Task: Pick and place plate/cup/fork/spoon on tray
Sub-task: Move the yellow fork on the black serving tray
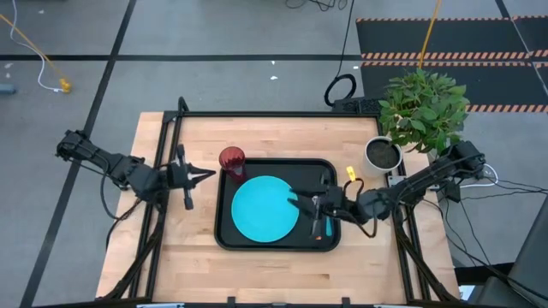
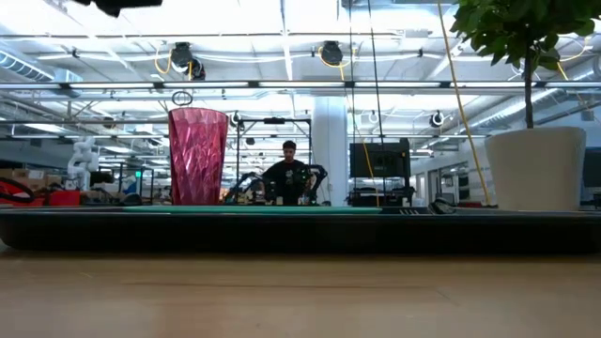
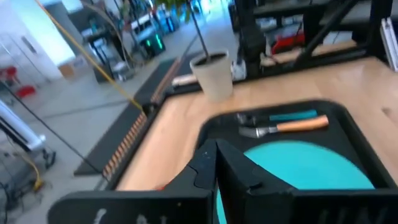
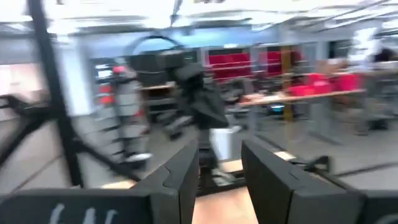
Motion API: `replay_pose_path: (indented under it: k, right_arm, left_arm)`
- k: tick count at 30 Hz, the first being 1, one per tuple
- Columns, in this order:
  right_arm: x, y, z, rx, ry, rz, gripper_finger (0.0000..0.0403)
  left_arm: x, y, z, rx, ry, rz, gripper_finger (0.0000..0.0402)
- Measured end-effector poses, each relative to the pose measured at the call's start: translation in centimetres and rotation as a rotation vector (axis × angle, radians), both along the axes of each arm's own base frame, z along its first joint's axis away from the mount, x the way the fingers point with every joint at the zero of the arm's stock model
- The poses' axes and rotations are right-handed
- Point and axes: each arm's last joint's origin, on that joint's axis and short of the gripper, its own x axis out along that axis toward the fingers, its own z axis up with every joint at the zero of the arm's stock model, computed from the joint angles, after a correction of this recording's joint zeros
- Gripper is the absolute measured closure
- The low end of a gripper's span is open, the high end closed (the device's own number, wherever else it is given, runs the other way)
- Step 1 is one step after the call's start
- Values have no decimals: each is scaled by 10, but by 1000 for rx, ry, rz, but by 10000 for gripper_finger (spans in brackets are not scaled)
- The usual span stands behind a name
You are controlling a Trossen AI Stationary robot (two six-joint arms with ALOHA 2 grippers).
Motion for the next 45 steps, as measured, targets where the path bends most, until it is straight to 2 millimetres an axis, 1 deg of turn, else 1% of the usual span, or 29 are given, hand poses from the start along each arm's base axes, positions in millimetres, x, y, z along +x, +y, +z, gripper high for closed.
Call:
replay_pose_path:
  k: [3,6,8,9,11,14,16,19,22,24,27,30,33,36,38,43,45]
  right_arm:
    - [0,-8,-2,-2,45,-145,289]
    - [0,-12,-6,-37,227,-346,289]
    - [1,-13,-5,-51,341,-440,289]
    - [3,-13,-3,-45,388,-460,289]
    - [8,-15,4,19,454,-468,289]
    - [20,-24,6,193,618,-442,289]
    - [30,-30,-4,309,793,-421,289]
    - [45,-33,-30,428,1054,-385,289]
    - [55,-31,-58,476,1241,-344,289]
    - [57,-30,-71,466,1310,-356,289]
    - [56,-30,-77,503,1332,-408,289]
    - [54,-29,-75,644,1324,-432,289]
    - [51,-29,-71,736,1325,-441,289]
    - [48,-34,-71,788,1345,-503,289]
    - [46,-39,-72,793,1365,-545,289]
    - [47,-50,-73,833,1338,-616,289]
    - [48,-54,-73,876,1315,-651,289]
  left_arm:
    - [1,0,5,26,-35,-9,392]
    - [1,0,7,55,-48,-11,392]
    - [2,2,10,85,-65,-3,392]
    - [3,3,12,97,-80,3,392]
    - [1,6,17,117,-121,17,392]
    - [-2,11,25,139,-179,43,392]
    - [-4,13,28,148,-200,56,392]
    - [-7,17,30,159,-211,71,392]
    - [-9,18,31,166,-215,80,392]
    - [-8,19,31,176,-213,86,392]
    - [-8,20,32,174,-221,90,392]
    - [-8,20,33,157,-233,91,392]
    - [-8,19,33,127,-242,92,392]
    - [-8,19,31,107,-235,92,392]
    - [-8,19,30,96,-229,92,392]
    - [-8,19,26,91,-192,90,392]
    - [-8,19,25,84,-190,90,391]
